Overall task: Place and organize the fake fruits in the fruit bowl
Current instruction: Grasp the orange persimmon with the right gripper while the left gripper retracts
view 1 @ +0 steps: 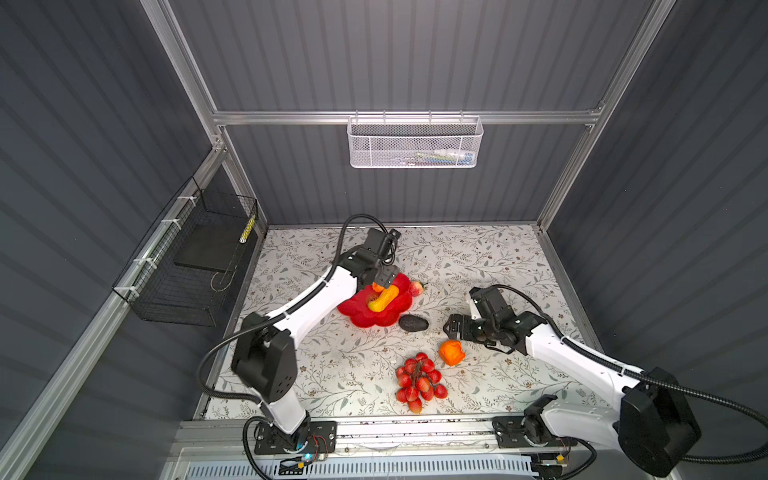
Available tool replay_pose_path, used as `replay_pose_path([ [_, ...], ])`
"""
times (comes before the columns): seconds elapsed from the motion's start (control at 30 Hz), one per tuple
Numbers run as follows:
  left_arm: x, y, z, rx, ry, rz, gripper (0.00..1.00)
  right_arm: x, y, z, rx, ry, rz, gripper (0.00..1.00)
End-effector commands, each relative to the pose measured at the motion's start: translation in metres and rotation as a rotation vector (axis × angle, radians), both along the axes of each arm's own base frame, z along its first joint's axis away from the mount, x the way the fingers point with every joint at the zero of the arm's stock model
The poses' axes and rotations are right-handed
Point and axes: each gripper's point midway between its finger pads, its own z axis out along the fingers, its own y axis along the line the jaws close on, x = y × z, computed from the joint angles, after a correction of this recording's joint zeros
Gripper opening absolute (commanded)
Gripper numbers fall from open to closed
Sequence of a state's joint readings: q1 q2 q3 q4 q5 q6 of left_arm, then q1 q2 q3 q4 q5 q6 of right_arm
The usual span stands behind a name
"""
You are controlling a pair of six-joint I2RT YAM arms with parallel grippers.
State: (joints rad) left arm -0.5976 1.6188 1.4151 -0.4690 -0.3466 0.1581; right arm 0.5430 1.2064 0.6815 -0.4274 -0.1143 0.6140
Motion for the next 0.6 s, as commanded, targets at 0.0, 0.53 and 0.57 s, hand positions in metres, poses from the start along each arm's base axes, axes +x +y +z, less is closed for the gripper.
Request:
replay_pose_path([
  [0.0, 0.005, 0.039, 0.044, -0.104, -0.173, 0.133, 0.94, -0.017, -0.003, -0.014, -0.028, 0.091, -0.014, 0.99],
  [0.53, -0.024, 0.132, 0.076, -0.272, -0.309, 0.323, 1.0, -0.033, 0.03, -0.041, 0.013, 0.235, 0.05, 0.73],
  [0.57, -0.024, 0.133, 0.074, -0.27, -0.307, 0.325, 1.0, -0.032, 0.03, -0.042, 0.009, 0.234, 0.046, 0.68],
])
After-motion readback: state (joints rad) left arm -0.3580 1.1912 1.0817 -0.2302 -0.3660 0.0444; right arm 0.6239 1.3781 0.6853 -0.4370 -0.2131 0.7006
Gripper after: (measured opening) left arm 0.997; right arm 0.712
